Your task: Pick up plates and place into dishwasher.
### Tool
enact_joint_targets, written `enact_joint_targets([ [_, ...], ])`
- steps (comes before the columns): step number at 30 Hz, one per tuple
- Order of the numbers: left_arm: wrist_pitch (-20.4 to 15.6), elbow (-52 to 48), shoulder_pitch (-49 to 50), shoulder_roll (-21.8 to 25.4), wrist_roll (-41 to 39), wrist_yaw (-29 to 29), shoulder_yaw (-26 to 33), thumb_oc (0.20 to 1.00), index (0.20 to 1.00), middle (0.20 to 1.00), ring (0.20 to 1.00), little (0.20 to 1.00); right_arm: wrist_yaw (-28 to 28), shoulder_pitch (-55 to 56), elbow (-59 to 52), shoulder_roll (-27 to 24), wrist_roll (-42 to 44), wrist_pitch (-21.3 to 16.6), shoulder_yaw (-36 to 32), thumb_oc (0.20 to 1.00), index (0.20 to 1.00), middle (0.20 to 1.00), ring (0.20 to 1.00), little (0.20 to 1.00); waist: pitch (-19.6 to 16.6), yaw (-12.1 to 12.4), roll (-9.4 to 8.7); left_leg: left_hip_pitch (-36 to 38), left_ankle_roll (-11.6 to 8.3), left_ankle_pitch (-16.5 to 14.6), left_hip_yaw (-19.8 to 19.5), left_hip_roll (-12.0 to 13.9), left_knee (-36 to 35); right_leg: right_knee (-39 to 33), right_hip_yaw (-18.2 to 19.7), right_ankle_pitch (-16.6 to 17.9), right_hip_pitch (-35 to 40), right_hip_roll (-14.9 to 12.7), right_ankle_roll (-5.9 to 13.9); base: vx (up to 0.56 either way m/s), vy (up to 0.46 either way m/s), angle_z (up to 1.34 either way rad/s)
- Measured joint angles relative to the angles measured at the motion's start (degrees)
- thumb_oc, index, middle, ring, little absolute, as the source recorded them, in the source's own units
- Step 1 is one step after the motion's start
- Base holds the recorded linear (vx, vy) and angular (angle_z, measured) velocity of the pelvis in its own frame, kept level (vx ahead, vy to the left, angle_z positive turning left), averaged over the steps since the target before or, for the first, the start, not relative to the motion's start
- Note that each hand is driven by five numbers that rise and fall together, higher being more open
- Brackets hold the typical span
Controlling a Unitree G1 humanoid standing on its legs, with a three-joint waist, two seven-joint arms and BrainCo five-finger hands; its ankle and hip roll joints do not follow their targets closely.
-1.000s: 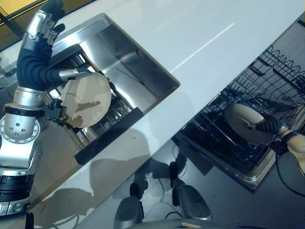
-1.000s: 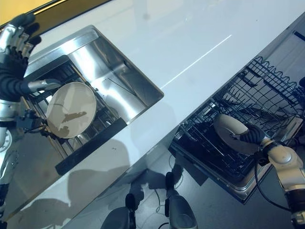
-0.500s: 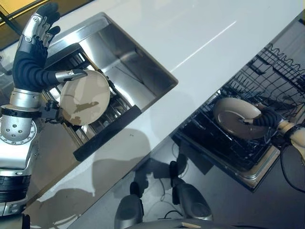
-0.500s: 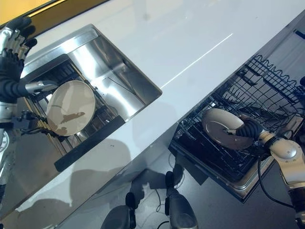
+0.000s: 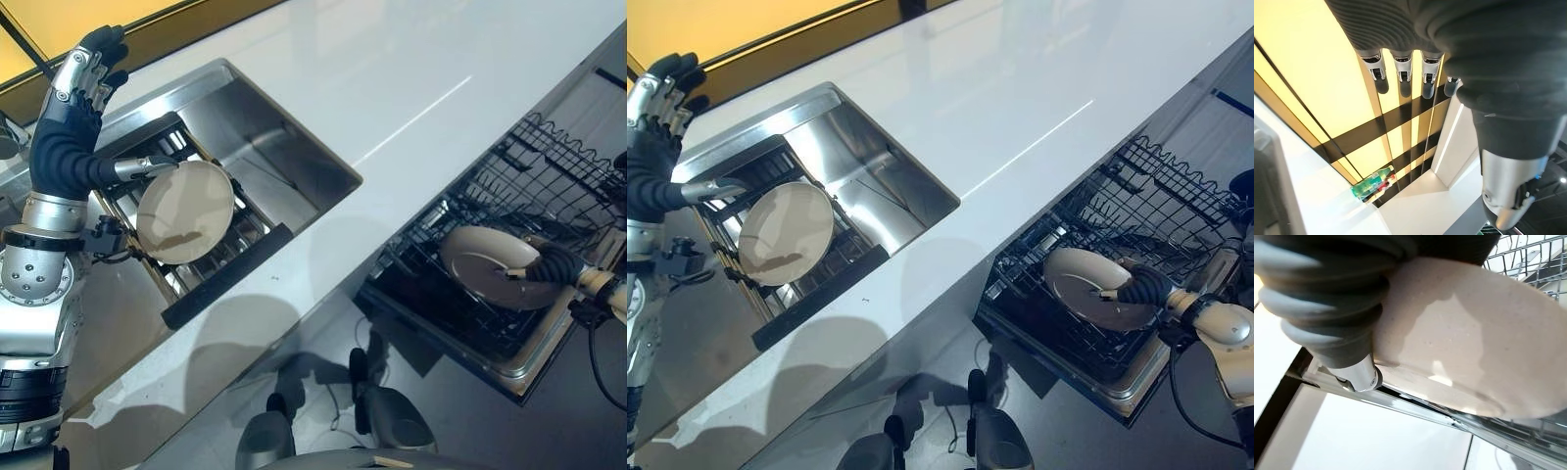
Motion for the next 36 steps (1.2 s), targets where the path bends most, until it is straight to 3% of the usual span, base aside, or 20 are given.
enact_joint_targets([
  [5, 0.05, 0.58, -0.01, 0.28, 0.01, 1.18, -1.33, 1.0, 1.0, 1.0, 1.0, 1.0, -2.27, -1.39, 1.79, -0.24, -2.96, 1.31, 3.28, 0.2, 0.2, 0.2, 0.2, 0.2, -0.17, 0.09, -0.08, -0.68, 0.04, -0.04, 0.0, -0.17, 0.87, -0.12, 0.15, 0.06, -0.28, -0.3, 0.06, -0.11, -0.018, 0.0],
  [10, 0.2, 1.55, -0.73, 1.88, 0.04, 3.47, -4.91, 1.0, 1.0, 1.0, 1.0, 1.0, -4.44, -4.86, 4.62, -0.92, -5.99, 2.7, 7.68, 0.2, 0.2, 0.2, 0.2, 0.2, -0.27, 0.04, 0.07, -5.79, 0.27, -0.07, -0.1, -0.87, 3.15, -0.27, 0.02, 1.43, -4.43, -0.97, 0.06, -0.13, -0.015, -0.02],
  [14, 0.48, 1.64, -3.74, 2.54, 0.1, 5.75, -7.1, 1.0, 1.0, 1.0, 1.0, 1.0, -7.12, -9.29, 8.95, -0.92, -7.25, 3.93, 12.05, 0.2, 0.2, 0.2, 0.2, 0.2, 2.44, 0.11, 0.42, -8.88, 0.38, -0.47, -0.87, -1.05, 5.44, -0.29, -0.02, 2.7, -6.21, -1.03, 0.2, -0.15, -0.026, 0.02],
  [18, 1.23, 2.45, -6.96, 2.76, 0.17, 7.69, -8.5, 1.0, 1.0, 1.0, 1.0, 1.0, -9.31, -14.47, 12.06, -0.73, -7.18, 3.66, 15.11, 0.2, 0.2, 0.2, 0.2, 0.2, 5.69, 0.07, 1.0, -11.17, 0.35, -0.57, -1.4, -1.1, 6.96, -0.35, -0.14, 3.32, -7.62, -1.16, 0.11, -0.12, -0.029, 0.03],
  [28, 2.29, 3.25, -10.6, 4.4, 1.87, 9.56, -9.96, 1.0, 1.0, 1.0, 1.0, 1.0, -13.95, -19.03, 12.22, -0.71, -5.46, 1.95, 17.07, 0.2, 0.2, 0.2, 0.2, 0.2, 6.96, -0.03, 0.83, -13.14, 0.26, -0.58, -1.61, -1.09, 7.28, -0.38, -0.24, 3.92, -9.44, -1.1, -0.32, -0.07, -0.023, 0.0],
  [30, 2.38, 3.26, -10.65, 4.4, 1.87, 9.56, -9.96, 1.0, 1.0, 1.0, 1.0, 1.0, -15.52, -18.99, 12.21, -0.64, -5.52, 1.93, 16.99, 1.0, 1.0, 1.0, 1.0, 1.0, 6.96, -0.07, 0.82, -13.08, 0.29, -0.62, -1.6, -1.09, 7.2, -0.36, -0.25, 3.93, -9.42, -1.1, -0.31, 0.0, 0.0, 0.0],
  [36, 2.7, 3.25, -10.66, 4.4, 1.88, 9.32, -9.35, 1.0, 1.0, 1.0, 1.0, 1.0, -19.58, -15.95, 12.08, -0.35, -8.05, 2.28, 16.08, 1.0, 1.0, 1.0, 1.0, 1.0, 7.01, -0.03, 0.74, -11.45, 0.24, -0.66, -1.54, -0.92, 6.59, -0.35, -0.24, 3.86, -8.1, -0.93, -0.35, 0.02, -0.017, -0.01],
])
